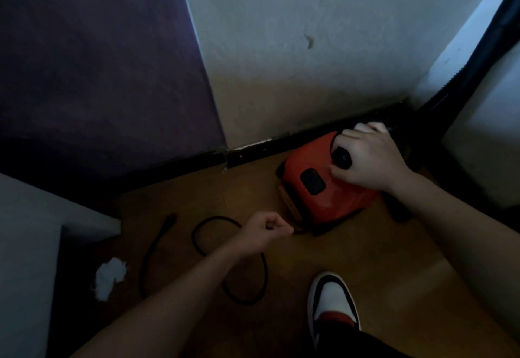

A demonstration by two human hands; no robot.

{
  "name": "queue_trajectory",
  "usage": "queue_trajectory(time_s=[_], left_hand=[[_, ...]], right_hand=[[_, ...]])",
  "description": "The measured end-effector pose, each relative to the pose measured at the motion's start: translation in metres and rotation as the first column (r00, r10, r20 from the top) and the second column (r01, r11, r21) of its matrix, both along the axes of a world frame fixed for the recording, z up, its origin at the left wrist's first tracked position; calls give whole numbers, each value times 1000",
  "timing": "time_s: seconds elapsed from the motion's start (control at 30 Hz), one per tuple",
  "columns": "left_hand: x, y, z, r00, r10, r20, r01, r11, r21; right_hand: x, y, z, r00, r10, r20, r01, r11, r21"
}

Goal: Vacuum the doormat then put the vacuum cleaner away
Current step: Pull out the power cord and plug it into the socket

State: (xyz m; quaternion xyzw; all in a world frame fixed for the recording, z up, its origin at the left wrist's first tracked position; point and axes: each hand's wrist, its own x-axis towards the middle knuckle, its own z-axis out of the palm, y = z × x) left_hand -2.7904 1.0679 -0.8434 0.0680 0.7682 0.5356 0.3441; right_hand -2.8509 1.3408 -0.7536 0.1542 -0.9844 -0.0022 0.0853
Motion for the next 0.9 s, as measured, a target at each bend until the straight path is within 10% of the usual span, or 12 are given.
queue_trajectory(time_s=[0.47, 0.7, 0.9], left_hand=[[-24, -29, -58, 971, 231, -69, -239, 888, -393], [-54, -41, -24, 804, 586, -104, -594, 801, -76], [-59, -56, 36, 833, 535, -146, -513, 843, 159]], right_hand=[[-4, 4, -10, 997, 37, -75, -38, 999, -10], [-4, 5, -11, 997, 34, -74, -35, 999, -7], [-3, 3, -9, 999, 20, -47, -20, 1000, 1]])
